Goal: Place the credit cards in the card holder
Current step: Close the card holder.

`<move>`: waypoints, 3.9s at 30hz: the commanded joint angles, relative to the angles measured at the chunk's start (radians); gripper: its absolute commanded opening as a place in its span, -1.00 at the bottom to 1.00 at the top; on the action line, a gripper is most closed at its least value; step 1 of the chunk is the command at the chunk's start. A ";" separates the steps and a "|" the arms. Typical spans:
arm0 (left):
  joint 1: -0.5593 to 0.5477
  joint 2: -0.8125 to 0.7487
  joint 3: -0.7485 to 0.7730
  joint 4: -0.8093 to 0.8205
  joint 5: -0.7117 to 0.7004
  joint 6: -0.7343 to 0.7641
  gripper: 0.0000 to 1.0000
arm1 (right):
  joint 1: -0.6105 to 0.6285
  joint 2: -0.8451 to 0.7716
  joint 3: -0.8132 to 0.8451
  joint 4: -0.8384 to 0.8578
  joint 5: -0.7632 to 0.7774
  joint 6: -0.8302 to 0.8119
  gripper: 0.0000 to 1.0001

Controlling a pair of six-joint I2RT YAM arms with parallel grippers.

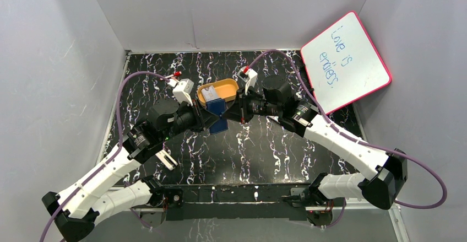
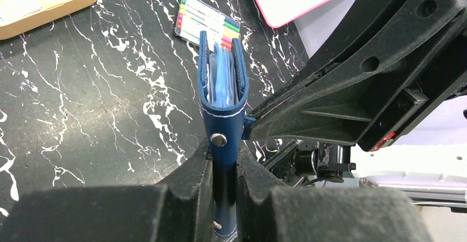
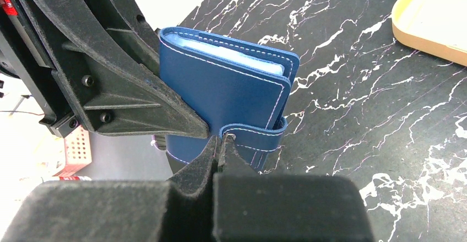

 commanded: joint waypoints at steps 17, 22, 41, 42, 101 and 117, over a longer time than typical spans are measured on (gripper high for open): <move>-0.028 0.003 0.070 0.217 0.258 -0.082 -1.00 | 0.027 0.056 0.055 0.085 -0.031 0.002 -1.00; -0.029 0.008 0.073 0.224 0.265 -0.087 -1.00 | 0.035 0.064 0.058 0.086 -0.032 0.003 -1.00; -0.028 0.023 0.068 0.265 0.298 -0.116 -1.00 | 0.060 0.095 0.071 0.094 -0.021 0.011 -1.00; -0.029 0.025 0.068 0.267 0.301 -0.118 -1.00 | 0.061 0.097 0.072 0.094 -0.021 0.012 -1.00; -0.030 0.005 -0.007 0.267 0.209 -0.119 -1.00 | 0.129 0.157 0.124 0.081 -0.014 0.026 -0.87; -0.031 -0.087 -0.013 0.115 0.041 -0.025 -1.00 | 0.130 0.045 0.169 -0.017 -0.077 -0.011 0.17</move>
